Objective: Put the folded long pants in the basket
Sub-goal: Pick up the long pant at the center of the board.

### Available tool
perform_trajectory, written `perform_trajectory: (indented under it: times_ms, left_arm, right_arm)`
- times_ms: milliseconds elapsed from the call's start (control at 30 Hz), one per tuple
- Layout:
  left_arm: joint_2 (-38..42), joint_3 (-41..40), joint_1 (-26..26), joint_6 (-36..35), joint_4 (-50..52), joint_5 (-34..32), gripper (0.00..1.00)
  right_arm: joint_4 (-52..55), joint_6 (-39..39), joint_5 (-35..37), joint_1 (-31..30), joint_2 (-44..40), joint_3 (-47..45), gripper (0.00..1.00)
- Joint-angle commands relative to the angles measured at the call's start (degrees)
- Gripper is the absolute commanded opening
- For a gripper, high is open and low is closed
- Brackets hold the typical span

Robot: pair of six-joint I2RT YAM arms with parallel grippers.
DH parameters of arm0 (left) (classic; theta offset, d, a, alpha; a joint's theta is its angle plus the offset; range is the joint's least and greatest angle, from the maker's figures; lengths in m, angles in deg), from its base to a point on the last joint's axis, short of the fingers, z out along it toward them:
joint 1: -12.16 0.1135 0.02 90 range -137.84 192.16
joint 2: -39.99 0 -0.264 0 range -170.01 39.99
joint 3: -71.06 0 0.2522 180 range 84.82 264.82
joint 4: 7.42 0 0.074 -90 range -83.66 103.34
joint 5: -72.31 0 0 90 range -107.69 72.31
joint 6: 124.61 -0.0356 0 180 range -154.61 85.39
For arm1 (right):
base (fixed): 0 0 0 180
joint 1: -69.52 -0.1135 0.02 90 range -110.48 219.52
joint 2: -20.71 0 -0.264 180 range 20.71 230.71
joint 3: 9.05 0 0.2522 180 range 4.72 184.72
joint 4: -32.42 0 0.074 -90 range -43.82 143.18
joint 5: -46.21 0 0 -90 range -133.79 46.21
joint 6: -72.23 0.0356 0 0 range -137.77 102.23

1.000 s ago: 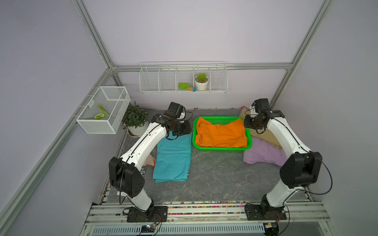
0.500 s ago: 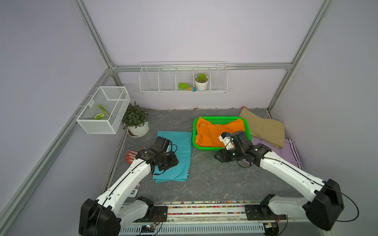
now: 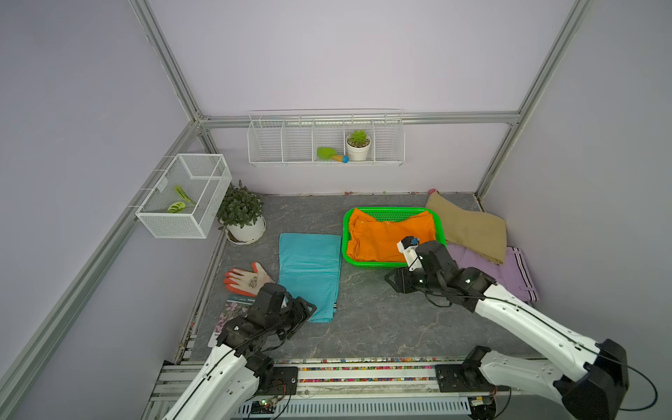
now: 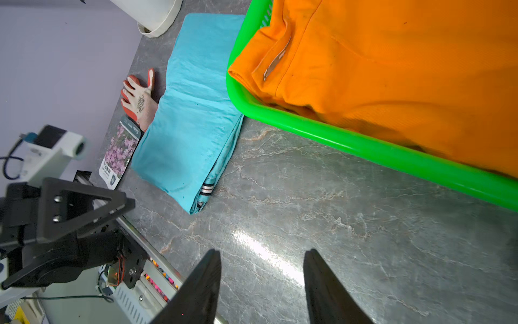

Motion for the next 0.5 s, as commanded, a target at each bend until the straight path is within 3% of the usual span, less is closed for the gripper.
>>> perform_trajectory:
  times_ms: [0,300,467]
  left_arm:
    - [1.51,-3.64,-2.65,8.22,-2.99,-2.04,0.66]
    - [-1.89,-8.10,-4.08,14.45,-13.13,-8.72,0.63]
    - [-3.96,-10.64,-4.49,16.29,-17.47,-8.07,0.60]
  right_arm:
    - [0.44,1.28,1.69,-0.11,-0.59,0.89,0.53]
    - [-0.02,1.22,-3.22,-0.11,1.74,1.89,0.53]
    - [0.39,1.17,-3.25,-0.11,2.18,2.48,0.53]
